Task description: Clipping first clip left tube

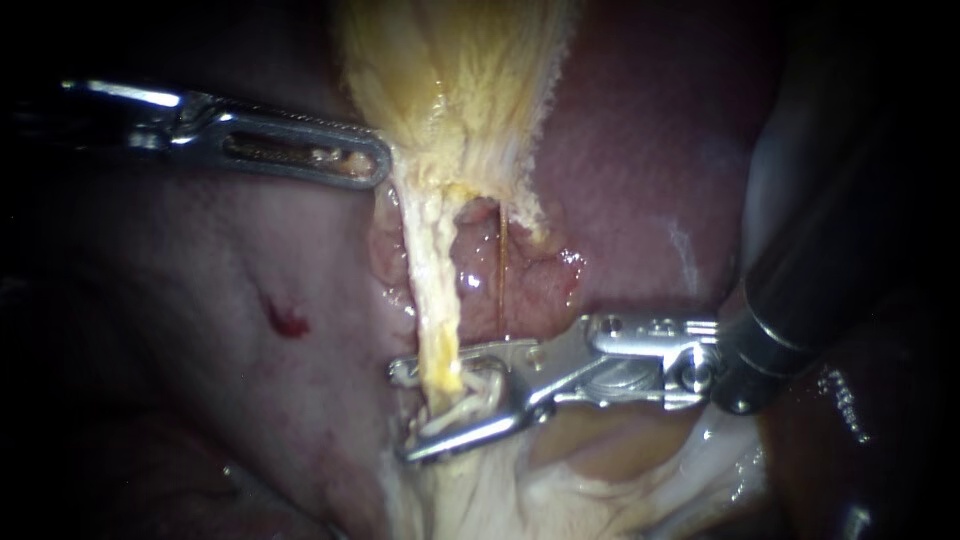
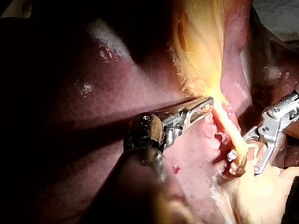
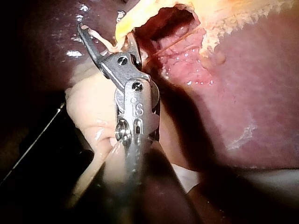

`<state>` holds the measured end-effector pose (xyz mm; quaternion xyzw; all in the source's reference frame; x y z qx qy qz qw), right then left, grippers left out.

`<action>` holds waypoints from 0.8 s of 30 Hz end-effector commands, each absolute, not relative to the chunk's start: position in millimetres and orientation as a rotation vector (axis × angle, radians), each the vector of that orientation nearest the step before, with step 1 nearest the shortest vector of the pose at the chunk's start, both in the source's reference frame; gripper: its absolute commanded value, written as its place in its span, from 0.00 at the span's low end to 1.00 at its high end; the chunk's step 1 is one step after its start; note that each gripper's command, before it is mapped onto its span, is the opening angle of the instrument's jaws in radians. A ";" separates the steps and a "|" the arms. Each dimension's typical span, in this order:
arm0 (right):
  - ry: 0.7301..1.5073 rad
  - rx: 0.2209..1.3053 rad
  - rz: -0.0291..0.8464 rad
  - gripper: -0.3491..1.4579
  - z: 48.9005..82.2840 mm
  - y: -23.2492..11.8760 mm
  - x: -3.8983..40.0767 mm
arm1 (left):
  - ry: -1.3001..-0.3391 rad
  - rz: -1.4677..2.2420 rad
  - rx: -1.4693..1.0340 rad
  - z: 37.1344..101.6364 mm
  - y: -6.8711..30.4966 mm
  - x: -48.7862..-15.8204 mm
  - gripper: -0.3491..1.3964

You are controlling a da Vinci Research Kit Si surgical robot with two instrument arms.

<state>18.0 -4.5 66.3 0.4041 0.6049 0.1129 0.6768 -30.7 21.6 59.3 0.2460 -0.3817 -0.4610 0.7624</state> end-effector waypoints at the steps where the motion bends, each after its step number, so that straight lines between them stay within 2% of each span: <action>1: 1.359 0.907 0.255 0.46 66.4 -4.5 18.0 | -0.830 -1.003 0.535 59.3 21.6 -30.7 0.00; 13: 1.365 0.872 0.215 0.40 67.2 -3.9 17.9 | -0.830 -1.003 0.535 59.3 21.6 -30.8 0.00; 17: 1.357 0.856 0.189 0.35 67.5 -3.9 17.8 | -0.830 -1.003 0.535 59.3 21.6 -30.8 0.00; 24: 1.363 0.831 0.157 0.19 67.5 -3.9 17.7 | -0.830 -1.003 0.535 59.3 21.6 -30.8 0.00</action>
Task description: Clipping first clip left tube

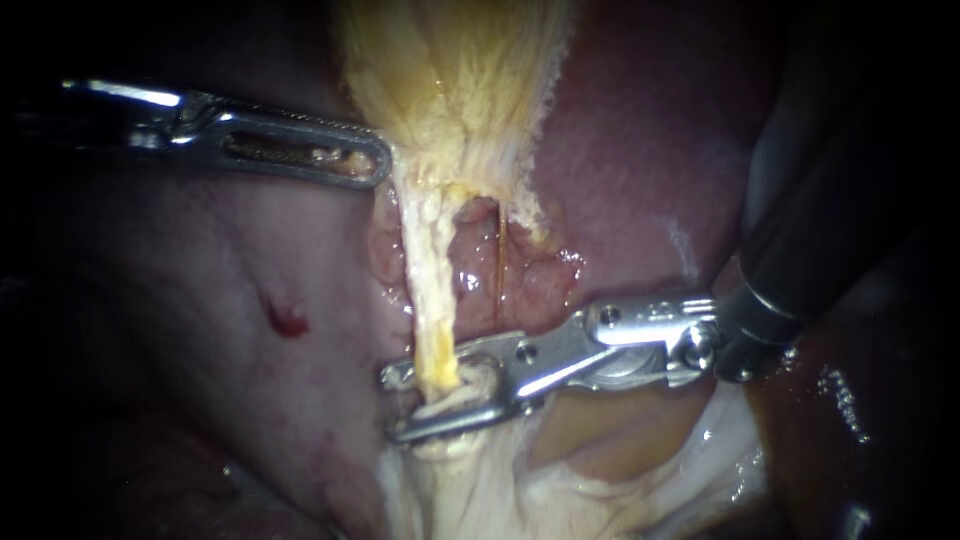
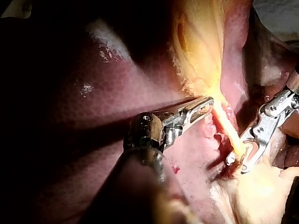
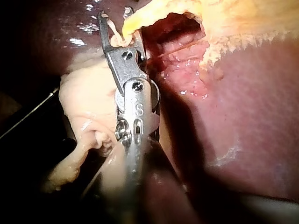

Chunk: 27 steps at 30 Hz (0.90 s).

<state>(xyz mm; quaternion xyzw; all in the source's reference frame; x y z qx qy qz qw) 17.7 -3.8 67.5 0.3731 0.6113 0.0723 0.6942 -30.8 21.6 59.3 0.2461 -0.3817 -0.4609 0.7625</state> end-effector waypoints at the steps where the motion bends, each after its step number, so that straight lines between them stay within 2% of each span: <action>1: 1.357 0.831 0.155 0.14 67.5 -3.9 17.7 | -0.830 -1.003 0.535 59.3 21.6 -30.8 0.00; 3: 1.345 0.826 0.145 0.06 67.5 -3.9 17.6 | -0.830 -1.003 0.535 59.3 21.6 -30.8 0.00; 6: 1.333 0.814 0.133 0.00 67.5 -3.8 17.5 | -0.830 -1.003 0.535 59.3 21.6 -30.8 0.00; 15: 1.297 0.816 0.123 0.00 66.8 -3.3 17.3 | -0.830 -1.005 0.533 59.3 21.6 -30.8 0.00; 27: 1.294 0.816 0.120 0.00 67.0 -3.3 16.9 | -0.830 -1.004 0.533 59.2 21.6 -30.7 0.00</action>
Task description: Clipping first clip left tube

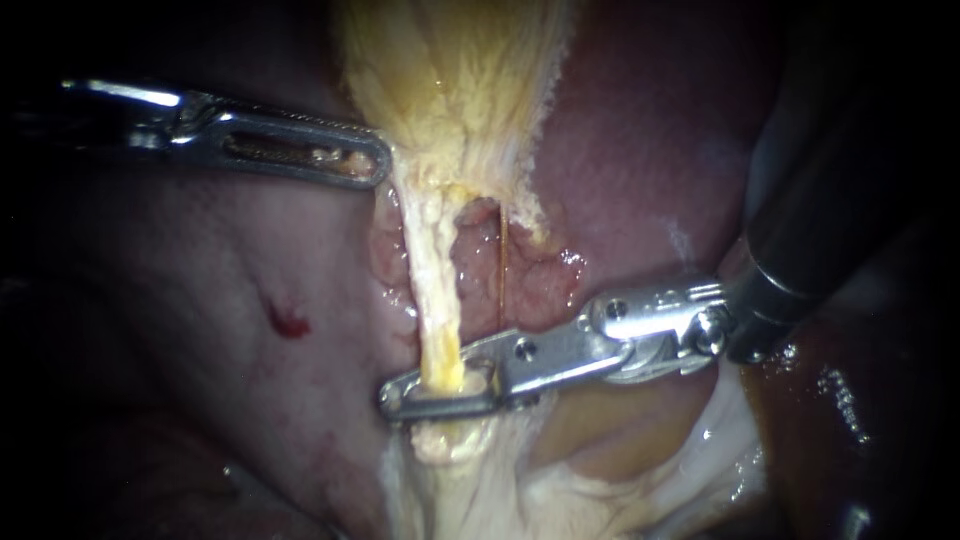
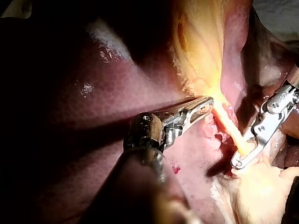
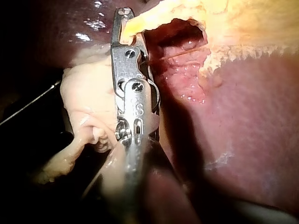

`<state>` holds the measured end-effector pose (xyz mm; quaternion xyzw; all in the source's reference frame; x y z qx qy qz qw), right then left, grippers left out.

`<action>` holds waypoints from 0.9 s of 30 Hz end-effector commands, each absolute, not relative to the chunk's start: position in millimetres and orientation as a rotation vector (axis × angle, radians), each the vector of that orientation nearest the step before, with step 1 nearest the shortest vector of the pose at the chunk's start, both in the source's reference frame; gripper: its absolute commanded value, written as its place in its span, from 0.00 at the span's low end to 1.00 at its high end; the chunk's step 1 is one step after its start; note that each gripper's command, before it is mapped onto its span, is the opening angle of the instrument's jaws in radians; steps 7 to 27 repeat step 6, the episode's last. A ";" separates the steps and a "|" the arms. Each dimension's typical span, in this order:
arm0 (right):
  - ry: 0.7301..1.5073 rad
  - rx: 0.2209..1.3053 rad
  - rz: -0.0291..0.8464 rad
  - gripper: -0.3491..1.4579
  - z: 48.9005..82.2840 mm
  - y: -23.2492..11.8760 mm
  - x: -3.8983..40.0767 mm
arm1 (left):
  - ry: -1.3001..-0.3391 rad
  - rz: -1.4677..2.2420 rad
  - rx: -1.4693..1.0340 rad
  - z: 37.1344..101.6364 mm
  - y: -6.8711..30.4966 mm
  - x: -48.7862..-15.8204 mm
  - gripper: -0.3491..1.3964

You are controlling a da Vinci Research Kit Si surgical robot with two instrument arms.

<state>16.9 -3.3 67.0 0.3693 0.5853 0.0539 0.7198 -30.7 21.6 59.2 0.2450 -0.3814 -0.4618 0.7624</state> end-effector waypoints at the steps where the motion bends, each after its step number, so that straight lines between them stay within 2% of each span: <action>1: 1.294 0.816 0.120 0.00 67.1 -3.3 16.9 | -0.830 -1.005 0.533 59.2 21.6 -30.7 0.00; 27: 1.294 0.820 0.117 0.00 67.1 -3.2 16.8 | -0.830 -1.005 0.533 59.2 21.7 -30.7 0.00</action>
